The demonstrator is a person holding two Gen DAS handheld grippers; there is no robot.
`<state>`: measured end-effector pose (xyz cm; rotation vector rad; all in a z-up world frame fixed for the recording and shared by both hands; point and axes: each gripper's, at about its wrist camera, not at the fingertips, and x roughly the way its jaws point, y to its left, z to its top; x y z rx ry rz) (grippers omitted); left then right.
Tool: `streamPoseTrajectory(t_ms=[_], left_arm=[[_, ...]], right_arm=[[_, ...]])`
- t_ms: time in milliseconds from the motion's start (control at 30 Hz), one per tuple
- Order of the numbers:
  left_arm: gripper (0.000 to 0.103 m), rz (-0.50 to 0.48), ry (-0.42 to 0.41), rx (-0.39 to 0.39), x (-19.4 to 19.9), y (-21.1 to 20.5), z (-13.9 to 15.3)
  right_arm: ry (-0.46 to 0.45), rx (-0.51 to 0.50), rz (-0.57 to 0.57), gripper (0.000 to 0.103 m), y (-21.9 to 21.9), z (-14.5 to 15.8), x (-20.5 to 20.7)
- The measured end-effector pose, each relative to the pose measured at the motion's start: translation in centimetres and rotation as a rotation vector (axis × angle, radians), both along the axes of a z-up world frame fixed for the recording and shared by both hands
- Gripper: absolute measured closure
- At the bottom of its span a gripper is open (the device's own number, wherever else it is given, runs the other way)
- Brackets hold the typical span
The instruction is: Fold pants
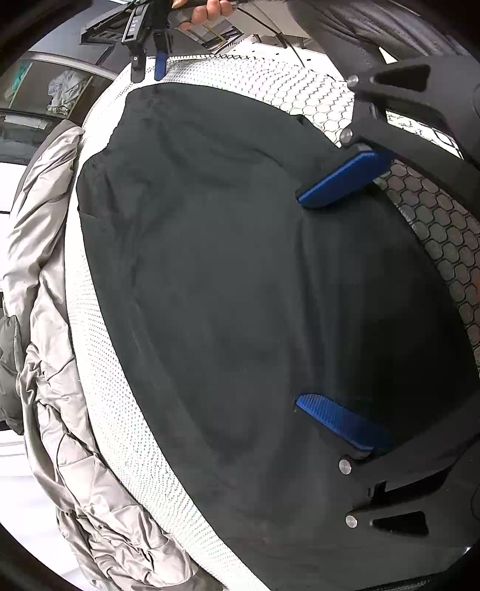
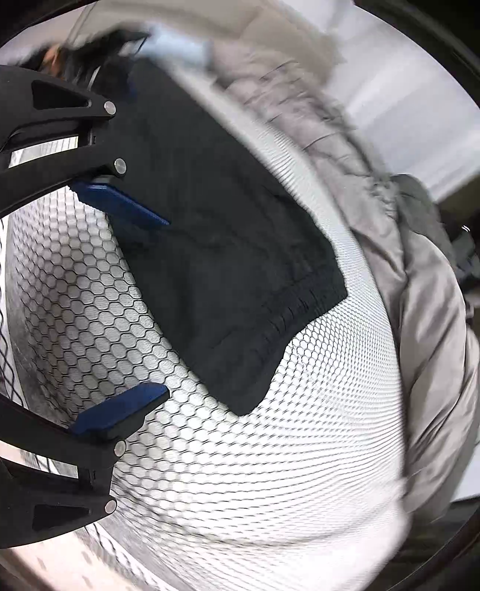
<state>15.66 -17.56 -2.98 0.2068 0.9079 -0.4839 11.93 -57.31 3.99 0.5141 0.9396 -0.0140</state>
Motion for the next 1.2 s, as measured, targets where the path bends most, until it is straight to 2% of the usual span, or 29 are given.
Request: streamPoseTrajectory(t_ms=[100, 167, 233, 267, 300, 333, 400, 467, 567, 700, 867, 933, 967, 1000, 1033, 1100, 1133, 1200], left_arm=[[0.001, 0.001, 0.003, 0.001, 0.2, -0.1, 0.0], [0.001, 0.001, 0.003, 0.0, 0.3, 0.0, 0.0], [0.001, -0.001, 0.001, -0.004, 0.4, 0.0, 0.0], [0.001, 0.0, 0.002, -0.01, 0.4, 0.1, 0.1], [0.001, -0.001, 0.009, -0.023, 0.4, 0.2, 0.1], [0.002, 0.001, 0.021, -0.046, 0.5, 0.5, 0.3], [0.007, 0.033, 0.056, -0.135, 0.9, 2.0, 1.0], [0.007, 0.092, 0.074, -0.227, 1.2, 4.1, 1.9], [0.007, 0.208, 0.015, -0.249, 1.2, 7.3, 3.2], [0.007, 0.31, -0.007, -0.276, 0.9, 11.2, 4.0], [0.007, 0.428, -0.017, -0.303, 0.5, 16.4, 4.2], [0.007, 0.492, -0.019, -0.297, 0.3, 18.8, 3.7], [0.007, 0.518, -0.015, -0.297, 0.0, 19.9, 3.4], [0.007, 0.55, -0.007, -0.303, -0.3, 21.2, 3.1], [0.008, 0.581, 0.006, -0.315, -0.4, 22.3, 2.8], [0.01, 0.614, 0.02, -0.337, -0.4, 23.8, 2.4], [0.011, 0.612, 0.022, -0.348, -0.4, 24.1, 2.3], [0.014, 0.573, 0.029, -0.365, -0.3, 23.8, 2.3]], right_arm=[[-0.004, 0.114, -0.016, 0.02, -0.8, -1.4, 0.1], [-0.036, 0.188, -0.07, 0.022, -1.6, -2.3, 0.7], [-0.069, 0.227, -0.149, 0.03, -2.3, -2.9, 1.8], [-0.081, 0.213, -0.169, 0.037, -2.2, -2.9, 2.5], [-0.083, 0.172, -0.183, 0.051, -1.9, -2.8, 3.5], [-0.092, 0.129, -0.19, 0.058, -1.5, -2.7, 4.4], [-0.113, 0.102, -0.193, 0.078, -1.8, -2.3, 5.8], [-0.153, 0.08, -0.203, 0.085, -1.0, -0.7, 6.5], [-0.24, 0.08, -0.164, 0.089, 1.7, 2.0, 6.4], [-0.318, 0.082, 0.003, 0.089, 8.4, 5.1, 7.1], [-0.395, 0.079, 0.417, 0.089, 23.8, 7.4, 9.9], [-0.362, 0.065, 0.592, 0.075, 29.3, 6.9, 10.1], [-0.31, 0.059, 0.744, 0.048, 32.8, 6.1, 10.4], [-0.298, 0.048, 0.835, 0.034, 34.8, 5.5, 10.1], [-0.309, 0.01, 0.897, 0.032, 36.1, 5.0, 9.4], [-0.32, -0.072, 0.928, 0.031, 36.4, 4.8, 7.9], [-0.32, -0.091, 0.924, 0.031, 35.7, 4.8, 7.6], [-0.297, -0.12, 0.869, 0.023, 33.5, 4.6, 7.5]])
